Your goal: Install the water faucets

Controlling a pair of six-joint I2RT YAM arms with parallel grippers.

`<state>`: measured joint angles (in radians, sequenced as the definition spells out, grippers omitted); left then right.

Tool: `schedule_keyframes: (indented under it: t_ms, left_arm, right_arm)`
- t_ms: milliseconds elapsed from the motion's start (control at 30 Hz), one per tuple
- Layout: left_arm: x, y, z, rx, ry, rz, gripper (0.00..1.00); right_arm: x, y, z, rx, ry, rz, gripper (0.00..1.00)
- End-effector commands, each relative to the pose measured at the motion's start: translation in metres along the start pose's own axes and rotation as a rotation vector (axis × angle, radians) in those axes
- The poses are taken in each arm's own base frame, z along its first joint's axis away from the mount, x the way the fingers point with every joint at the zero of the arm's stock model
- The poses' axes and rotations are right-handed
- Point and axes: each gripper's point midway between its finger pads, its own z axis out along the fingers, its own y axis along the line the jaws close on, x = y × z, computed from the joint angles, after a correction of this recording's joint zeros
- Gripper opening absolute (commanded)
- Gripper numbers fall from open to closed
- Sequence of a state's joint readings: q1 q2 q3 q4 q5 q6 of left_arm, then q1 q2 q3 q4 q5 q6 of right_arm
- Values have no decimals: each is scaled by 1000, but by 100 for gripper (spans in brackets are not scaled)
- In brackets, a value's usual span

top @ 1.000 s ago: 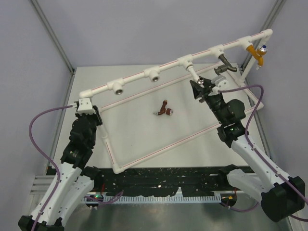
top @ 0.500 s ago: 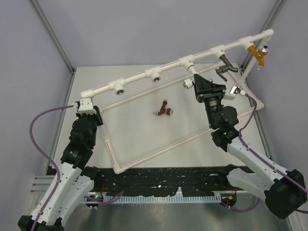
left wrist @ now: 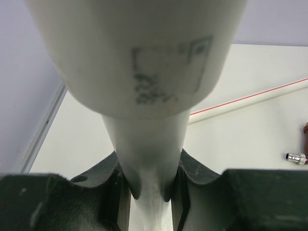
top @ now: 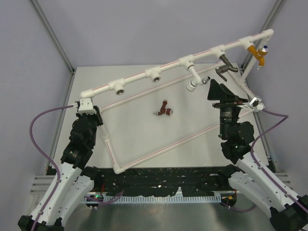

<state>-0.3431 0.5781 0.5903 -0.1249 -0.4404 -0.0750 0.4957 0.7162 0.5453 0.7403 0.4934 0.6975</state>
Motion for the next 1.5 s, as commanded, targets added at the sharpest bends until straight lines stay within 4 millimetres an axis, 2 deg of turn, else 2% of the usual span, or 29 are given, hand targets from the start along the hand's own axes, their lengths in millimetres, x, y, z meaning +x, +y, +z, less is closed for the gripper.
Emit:
schedule_keyframes:
  t_ms: [0,33,67,100,133,167,200,233,267,300,367,633,833,1100,1200,1300,1333,1467]
  left_arm:
    - [3,-4,-2,39,28,82,0]
    - [3,-4,-2,39,28,82,0]
    - [4,-4,-1,39,31,84,0]
    - [4,-4,-1,41,30,81,0]
    - [5,-5,-1,42,32,83,0]
    - [4,-5,-1,42,31,82,0]
    - [5,-5,-1,44,33,81,0]
    - [4,-5,-1,44,31,80,0]
    - [3,-5,-2,44,28,79,0]
    - [3,-4,-2,42,28,79,0]
    - [4,-4,-2,41,28,79,0]
    - [2,-3,-3,39,21,76,0]
    - [2,-4,-3,42,20,74,0]
    - [0,-6,-4,48,11,71,0]
    - [0,-6,-5,48,8,72,0]
    - [-1,-6,-5,50,4,73,0]
    - [-2,-6,-6,51,1,72,0]
    - [-3,-6,-7,53,-5,71,0]
  right_arm:
    - [-32,-4,-7,-74,-30,-772,81]
    - [-21,-3,-8,-128,27,-877,82]
    - [-29,3,-8,-168,24,-1042,82]
    - [-17,7,-11,-249,83,-1132,83]
    - [-19,18,-12,-332,81,-1275,83]
    - [-11,15,-14,-377,135,-1369,83]
    - [-16,22,-12,-427,119,-1501,83]
    - [-11,16,-14,-442,169,-1557,83]
    - [-15,22,-11,-472,158,-1649,83]
    - [-9,15,-13,-495,206,-1708,84]
    - [-10,18,-10,-540,210,-1829,84]
    - [-6,28,0,-702,125,-2339,86]
    - [3,44,5,-758,94,-2514,91]
    - [26,48,18,-834,144,-2647,97]
    - [38,41,20,-870,194,-2669,100]
    - [48,28,25,-860,265,-2695,99]
    - [56,19,22,-893,324,-2703,97]
    - [67,7,22,-889,382,-2679,96]
